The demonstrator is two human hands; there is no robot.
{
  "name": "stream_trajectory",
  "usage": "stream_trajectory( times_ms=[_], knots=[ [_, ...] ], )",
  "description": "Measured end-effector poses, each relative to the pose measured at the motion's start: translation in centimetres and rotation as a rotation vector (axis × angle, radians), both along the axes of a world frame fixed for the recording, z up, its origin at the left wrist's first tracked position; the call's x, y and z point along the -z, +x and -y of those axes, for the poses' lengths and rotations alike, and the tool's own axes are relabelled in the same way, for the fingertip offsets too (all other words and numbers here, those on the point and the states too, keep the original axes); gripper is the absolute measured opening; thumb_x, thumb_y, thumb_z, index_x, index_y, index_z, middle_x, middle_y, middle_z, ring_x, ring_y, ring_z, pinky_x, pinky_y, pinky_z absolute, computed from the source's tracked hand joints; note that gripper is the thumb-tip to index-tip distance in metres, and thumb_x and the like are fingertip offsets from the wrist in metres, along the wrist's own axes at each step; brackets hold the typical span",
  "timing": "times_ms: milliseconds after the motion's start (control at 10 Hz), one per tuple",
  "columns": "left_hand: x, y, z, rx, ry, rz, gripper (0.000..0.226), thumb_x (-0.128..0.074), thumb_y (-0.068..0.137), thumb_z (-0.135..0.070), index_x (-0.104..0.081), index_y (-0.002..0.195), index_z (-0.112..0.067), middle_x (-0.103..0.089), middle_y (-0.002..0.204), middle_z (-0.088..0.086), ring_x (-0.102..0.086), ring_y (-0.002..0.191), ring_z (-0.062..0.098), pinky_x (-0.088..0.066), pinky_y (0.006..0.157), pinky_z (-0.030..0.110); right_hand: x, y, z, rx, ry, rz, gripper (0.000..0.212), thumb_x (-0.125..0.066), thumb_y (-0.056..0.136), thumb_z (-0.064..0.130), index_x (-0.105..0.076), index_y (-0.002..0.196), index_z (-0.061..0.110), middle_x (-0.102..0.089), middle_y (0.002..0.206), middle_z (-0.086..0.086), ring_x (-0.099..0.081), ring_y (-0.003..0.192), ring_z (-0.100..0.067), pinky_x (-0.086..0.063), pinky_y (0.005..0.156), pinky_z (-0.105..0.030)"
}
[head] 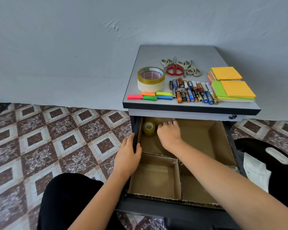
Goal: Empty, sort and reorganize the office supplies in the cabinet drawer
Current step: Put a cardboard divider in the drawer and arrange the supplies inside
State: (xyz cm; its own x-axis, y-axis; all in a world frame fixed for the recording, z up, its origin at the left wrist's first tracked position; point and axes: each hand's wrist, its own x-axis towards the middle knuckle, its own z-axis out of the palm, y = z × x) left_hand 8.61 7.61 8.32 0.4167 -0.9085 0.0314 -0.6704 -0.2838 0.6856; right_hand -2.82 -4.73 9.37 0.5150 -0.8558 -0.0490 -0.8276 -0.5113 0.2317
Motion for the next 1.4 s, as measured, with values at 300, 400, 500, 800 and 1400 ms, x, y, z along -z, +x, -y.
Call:
stream_trajectory(
  times_ms=[300, 400, 500, 800, 1400],
  knots=[
    [-0.1, 0.0, -0.1, 0.004, 0.005, -0.011, 0.051, -0.039, 0.099, -0.032, -0.025, 0.147, -0.02, -0.034, 0.148, -0.001, -0.046, 0.124, 0.017, -0.035, 0.082, 0.019, -0.3, -0.2, 0.7, -0.007, -0.015, 0.034, 0.028, -0.05, 0.091, 0.007, -0.052, 0.119, 0.009, -0.063, 0.114, -0.007, -0.053, 0.111, -0.027, -0.03, 0.098, -0.039],
    [0.0, 0.1, -0.1, 0.004, 0.005, -0.007, 0.051, -0.039, 0.099, -0.032, -0.025, 0.147, -0.02, -0.034, 0.148, -0.001, -0.047, 0.124, 0.017, -0.035, 0.082, 0.02, -0.5, -0.5, 0.5, -0.006, -0.001, 0.058, 0.026, -0.049, 0.091, 0.007, -0.054, 0.117, 0.009, -0.061, 0.115, -0.008, -0.053, 0.111, -0.027, -0.03, 0.099, -0.039],
    [0.1, 0.1, -0.1, 0.004, 0.0, -0.005, 0.051, -0.039, 0.099, -0.032, -0.024, 0.147, -0.02, -0.034, 0.148, -0.001, -0.047, 0.124, 0.017, -0.035, 0.082, 0.02, -0.5, -1.1, 0.3, -0.027, 0.009, 0.133, 0.027, -0.054, 0.092, 0.016, -0.055, 0.118, 0.011, -0.058, 0.118, -0.008, -0.051, 0.113, -0.027, -0.031, 0.099, -0.038],
    [-0.4, 0.6, 0.1, 0.008, -0.16, 0.023, 0.049, -0.045, 0.097, -0.028, -0.034, 0.143, -0.016, -0.041, 0.138, 0.002, -0.045, 0.121, 0.013, -0.033, 0.086, 0.016, -3.3, -5.4, -3.3, -0.137, 0.188, 0.703, 0.04, -0.057, 0.091, 0.036, -0.058, 0.128, 0.02, -0.058, 0.125, 0.004, -0.054, 0.113, -0.01, -0.045, 0.092, -0.022],
    [-14.1, 5.6, 14.1, 0.236, -0.1, 0.049, 0.062, -0.062, 0.088, -0.031, -0.037, 0.14, -0.009, -0.046, 0.14, 0.009, -0.043, 0.129, 0.023, -0.036, 0.1, 0.031, -15.5, 1.0, 7.5, 0.004, 0.257, 0.852, 0.09, -0.069, 0.079, 0.048, -0.023, 0.148, 0.014, -0.026, 0.154, -0.011, -0.028, 0.14, -0.027, -0.027, 0.111, -0.04]
  ],
)
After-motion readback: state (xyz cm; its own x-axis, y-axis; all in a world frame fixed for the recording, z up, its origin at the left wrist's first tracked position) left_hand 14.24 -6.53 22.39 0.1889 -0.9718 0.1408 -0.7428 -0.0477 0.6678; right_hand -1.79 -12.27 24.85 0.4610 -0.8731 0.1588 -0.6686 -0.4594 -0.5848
